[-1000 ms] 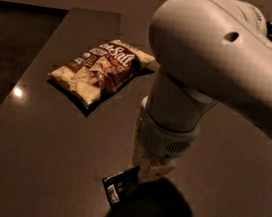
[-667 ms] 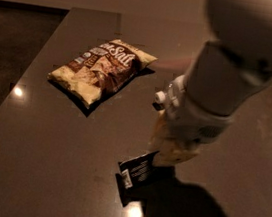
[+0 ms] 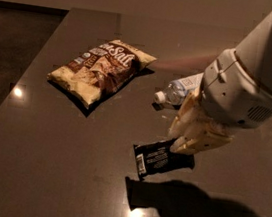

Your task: Pick rxbar chocolate

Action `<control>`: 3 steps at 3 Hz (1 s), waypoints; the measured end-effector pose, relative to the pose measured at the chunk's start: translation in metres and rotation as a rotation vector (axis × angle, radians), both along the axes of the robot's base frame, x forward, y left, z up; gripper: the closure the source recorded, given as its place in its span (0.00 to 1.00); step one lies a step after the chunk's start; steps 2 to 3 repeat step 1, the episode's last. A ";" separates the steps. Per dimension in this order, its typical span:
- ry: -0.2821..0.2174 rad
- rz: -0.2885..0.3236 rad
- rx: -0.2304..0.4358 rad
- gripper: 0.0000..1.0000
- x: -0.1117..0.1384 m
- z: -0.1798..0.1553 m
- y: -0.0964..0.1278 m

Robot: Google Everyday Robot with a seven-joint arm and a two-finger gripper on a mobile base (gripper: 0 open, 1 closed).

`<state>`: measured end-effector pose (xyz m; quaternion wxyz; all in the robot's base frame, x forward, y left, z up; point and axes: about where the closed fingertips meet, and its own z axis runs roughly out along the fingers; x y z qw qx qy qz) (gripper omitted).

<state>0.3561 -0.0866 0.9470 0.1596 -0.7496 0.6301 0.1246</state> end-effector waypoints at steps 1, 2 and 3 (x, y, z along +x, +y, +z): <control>-0.011 0.000 0.004 1.00 0.000 0.003 0.002; -0.011 0.000 0.004 1.00 0.000 0.003 0.002; -0.011 0.000 0.004 1.00 0.000 0.003 0.002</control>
Offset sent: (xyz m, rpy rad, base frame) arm 0.0000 0.0000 0.0000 0.0000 0.0000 0.0000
